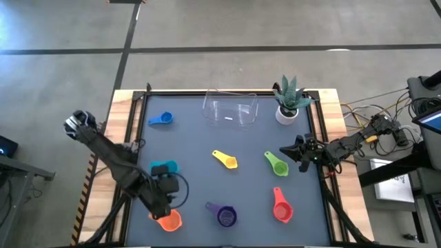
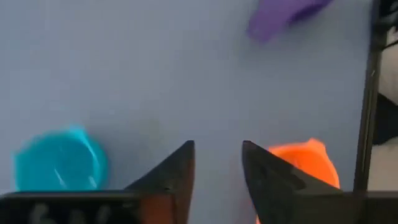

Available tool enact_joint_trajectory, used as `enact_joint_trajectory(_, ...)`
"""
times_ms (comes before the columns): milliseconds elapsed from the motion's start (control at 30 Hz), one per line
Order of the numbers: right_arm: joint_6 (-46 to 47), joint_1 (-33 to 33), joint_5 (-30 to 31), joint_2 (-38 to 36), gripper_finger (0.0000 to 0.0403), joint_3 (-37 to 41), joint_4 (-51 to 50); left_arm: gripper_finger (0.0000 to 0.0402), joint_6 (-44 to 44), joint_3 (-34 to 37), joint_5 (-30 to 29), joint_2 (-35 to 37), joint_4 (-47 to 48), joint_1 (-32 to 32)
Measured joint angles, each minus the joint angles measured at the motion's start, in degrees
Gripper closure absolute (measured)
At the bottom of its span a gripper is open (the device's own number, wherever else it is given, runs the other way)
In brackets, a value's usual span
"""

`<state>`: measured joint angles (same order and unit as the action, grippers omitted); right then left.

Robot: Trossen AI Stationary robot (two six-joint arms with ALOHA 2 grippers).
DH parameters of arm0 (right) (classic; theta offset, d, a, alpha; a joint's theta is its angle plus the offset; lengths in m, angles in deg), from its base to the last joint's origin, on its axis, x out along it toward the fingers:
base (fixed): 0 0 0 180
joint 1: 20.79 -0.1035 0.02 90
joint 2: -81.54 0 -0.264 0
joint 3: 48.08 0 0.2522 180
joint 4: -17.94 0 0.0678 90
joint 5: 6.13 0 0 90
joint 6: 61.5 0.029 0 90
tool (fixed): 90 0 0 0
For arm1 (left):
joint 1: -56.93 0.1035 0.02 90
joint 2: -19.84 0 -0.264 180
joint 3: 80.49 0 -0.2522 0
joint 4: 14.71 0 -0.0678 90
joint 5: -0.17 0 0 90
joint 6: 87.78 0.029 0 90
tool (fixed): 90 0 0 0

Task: Nest measuring cups in basket
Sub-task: Stack the orange measuring cup on top of the violet measuring cup

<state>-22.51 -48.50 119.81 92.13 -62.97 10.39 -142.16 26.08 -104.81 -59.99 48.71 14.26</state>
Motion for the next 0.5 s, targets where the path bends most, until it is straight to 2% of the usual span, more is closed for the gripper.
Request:
enact_joint_trajectory(133, 0.0, 0.0, 0.0, 0.0, 0.0394, 0.0, 0.0, 0.0223, -7.0, 2.9, 1.3, 0.0, -2.9, -2.9)
enact_joint_trajectory(233, 0.0, 0.0, 0.0, 0.0, 0.0394, 0.0, 0.0, 0.0202, -10.7, 4.6, 1.4, 0.0, -4.9, -4.9)
enact_joint_trajectory(500, 0.0, 0.0, 0.0, 0.0, 0.0394, 0.0, 0.0, 0.0191, -20.4, 11.9, 0.3, -0.4, -15.3, -10.1)
